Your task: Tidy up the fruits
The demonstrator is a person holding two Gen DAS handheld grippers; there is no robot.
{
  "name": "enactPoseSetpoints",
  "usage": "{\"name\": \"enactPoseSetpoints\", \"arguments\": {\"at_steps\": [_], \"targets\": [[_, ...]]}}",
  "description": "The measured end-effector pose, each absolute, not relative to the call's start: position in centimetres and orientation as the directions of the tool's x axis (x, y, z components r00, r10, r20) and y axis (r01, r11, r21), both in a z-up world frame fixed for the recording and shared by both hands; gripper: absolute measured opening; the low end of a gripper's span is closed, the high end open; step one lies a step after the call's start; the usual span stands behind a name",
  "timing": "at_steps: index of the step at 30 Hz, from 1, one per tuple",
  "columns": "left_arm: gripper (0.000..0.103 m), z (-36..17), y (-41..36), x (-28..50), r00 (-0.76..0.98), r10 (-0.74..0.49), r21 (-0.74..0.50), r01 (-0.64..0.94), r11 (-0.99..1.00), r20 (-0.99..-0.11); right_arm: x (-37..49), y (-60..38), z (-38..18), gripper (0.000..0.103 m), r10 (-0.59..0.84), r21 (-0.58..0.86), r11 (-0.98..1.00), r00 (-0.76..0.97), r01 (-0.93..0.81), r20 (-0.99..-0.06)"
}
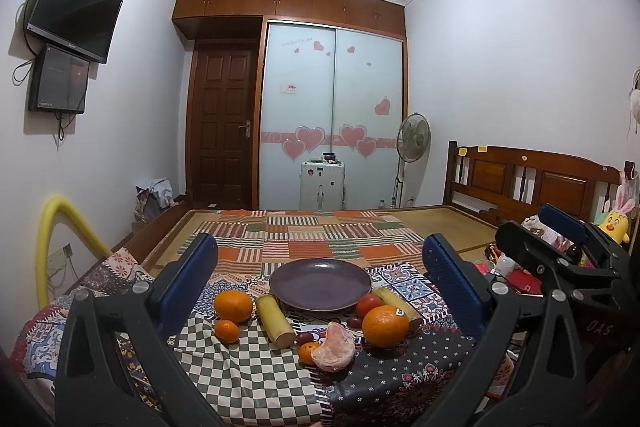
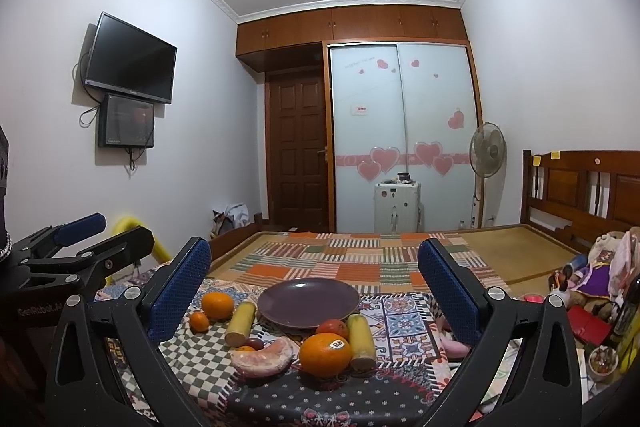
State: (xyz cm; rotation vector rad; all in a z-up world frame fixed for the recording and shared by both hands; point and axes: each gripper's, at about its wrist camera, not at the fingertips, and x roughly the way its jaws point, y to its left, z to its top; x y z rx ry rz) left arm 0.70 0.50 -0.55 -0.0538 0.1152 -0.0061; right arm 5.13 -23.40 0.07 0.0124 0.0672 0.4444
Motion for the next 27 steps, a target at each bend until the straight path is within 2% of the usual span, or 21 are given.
{"name": "enactPoseSetpoints", "arguments": {"at_steps": [14,20,27], "targets": [[0.103,-0.7,0.5,0.8,0.992,-0.006,-0.055,-0.001,0.998,-0.124,5.4,-23.1,-0.1,0.103,0.433,0.019,0.901,0.899,-0.433,-0.069],[0.103,-1.8,1.2,2.0,0.986,0.016,-0.039,-0.022,0.999,-0.166,7.2,-22.6,-1.4,0.103,0.43,0.011,0.901,0.892,-0.433,-0.141],[0.102,-4.8,4.1,5.2,0.956,0.032,-0.064,-0.053,0.997,-0.291,10.9,-21.9,-5.0,0.103,0.415,0.013,0.903,0.864,-0.429,-0.287]]}}
